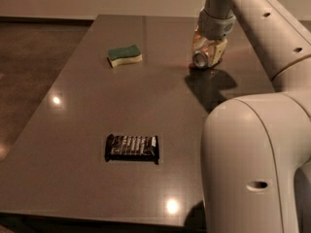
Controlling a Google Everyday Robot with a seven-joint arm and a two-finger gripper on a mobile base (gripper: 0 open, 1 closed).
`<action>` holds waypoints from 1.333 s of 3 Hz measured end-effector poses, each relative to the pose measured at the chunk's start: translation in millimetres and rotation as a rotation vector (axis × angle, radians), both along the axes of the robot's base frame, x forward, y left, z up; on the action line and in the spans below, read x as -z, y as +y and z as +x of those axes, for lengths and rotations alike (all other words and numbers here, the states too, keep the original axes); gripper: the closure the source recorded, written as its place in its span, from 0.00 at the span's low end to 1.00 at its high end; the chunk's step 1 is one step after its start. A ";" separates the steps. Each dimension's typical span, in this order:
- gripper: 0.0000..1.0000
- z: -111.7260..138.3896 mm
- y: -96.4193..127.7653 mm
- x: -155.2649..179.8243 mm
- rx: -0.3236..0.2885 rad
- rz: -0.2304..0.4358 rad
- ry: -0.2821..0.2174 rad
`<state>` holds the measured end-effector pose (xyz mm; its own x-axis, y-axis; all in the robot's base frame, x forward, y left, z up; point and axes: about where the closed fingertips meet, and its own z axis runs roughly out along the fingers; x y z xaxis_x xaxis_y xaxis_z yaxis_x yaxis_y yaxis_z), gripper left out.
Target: Pick orange can
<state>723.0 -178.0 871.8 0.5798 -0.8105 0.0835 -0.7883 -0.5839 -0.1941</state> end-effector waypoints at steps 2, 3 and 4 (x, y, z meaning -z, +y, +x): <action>1.00 -48.9 35.6 -59.8 -0.108 0.181 -0.022; 1.00 -74.3 53.6 -87.5 -0.174 0.224 -0.037; 1.00 -102.3 72.7 -112.4 -0.252 0.248 -0.054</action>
Offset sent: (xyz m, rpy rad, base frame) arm -0.1059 0.0402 0.0927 0.2537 0.0640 0.1445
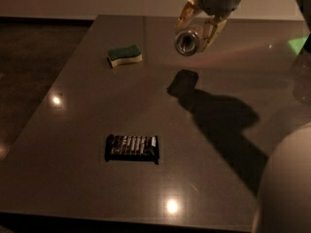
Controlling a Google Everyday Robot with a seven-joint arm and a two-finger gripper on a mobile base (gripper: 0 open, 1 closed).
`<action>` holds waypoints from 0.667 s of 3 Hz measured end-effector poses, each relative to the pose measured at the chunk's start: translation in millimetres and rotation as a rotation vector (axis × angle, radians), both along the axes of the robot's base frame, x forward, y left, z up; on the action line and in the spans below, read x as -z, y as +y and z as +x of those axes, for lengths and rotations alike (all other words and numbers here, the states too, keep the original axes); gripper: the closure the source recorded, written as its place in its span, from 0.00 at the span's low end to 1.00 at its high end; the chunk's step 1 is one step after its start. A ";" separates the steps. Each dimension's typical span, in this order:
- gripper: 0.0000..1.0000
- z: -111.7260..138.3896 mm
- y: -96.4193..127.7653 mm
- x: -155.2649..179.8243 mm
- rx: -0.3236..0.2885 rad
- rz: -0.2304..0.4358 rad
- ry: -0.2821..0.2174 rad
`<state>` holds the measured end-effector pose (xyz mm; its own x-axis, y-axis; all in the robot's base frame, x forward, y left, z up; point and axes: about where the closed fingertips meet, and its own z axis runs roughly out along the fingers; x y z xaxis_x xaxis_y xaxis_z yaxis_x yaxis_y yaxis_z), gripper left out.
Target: Pick orange can
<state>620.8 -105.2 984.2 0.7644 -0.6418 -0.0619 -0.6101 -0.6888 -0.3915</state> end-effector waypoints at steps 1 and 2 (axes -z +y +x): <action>1.00 -20.9 14.4 -17.7 -0.056 0.017 -0.015; 1.00 -22.7 30.3 -30.1 -0.083 0.045 -0.058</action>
Offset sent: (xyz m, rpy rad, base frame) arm -0.0778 0.0200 0.0362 -0.0182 0.0660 0.1612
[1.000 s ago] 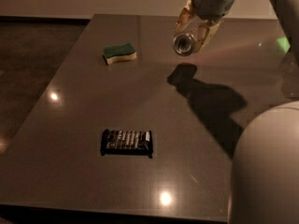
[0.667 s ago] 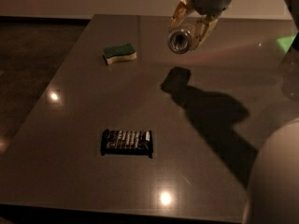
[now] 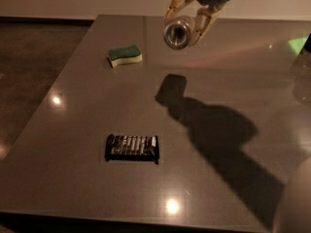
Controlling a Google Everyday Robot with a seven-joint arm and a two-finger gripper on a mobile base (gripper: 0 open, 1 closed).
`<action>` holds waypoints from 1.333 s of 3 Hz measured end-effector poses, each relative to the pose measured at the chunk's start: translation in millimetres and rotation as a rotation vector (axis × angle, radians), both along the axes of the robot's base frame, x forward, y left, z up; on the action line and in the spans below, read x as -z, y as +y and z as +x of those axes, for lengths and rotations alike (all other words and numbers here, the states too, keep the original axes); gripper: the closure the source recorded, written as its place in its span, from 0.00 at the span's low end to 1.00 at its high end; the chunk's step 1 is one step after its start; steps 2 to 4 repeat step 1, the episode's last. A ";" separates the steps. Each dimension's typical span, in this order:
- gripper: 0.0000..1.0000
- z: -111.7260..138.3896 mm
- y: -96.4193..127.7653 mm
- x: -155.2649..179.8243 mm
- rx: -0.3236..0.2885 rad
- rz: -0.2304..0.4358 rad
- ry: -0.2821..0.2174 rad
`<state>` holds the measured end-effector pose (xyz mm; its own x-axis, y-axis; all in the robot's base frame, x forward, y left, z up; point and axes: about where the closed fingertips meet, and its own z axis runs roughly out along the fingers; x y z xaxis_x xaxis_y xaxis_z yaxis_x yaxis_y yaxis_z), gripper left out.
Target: Pick orange can
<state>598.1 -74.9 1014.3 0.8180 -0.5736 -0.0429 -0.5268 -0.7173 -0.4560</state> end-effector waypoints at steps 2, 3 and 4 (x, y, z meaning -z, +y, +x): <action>1.00 6.1 4.0 -0.8 0.004 0.012 -0.019; 1.00 6.1 4.0 -0.8 0.004 0.012 -0.019; 1.00 6.1 4.0 -0.8 0.004 0.012 -0.019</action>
Offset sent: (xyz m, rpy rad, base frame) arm 0.0000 0.0000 0.0000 0.0000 0.0000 0.0000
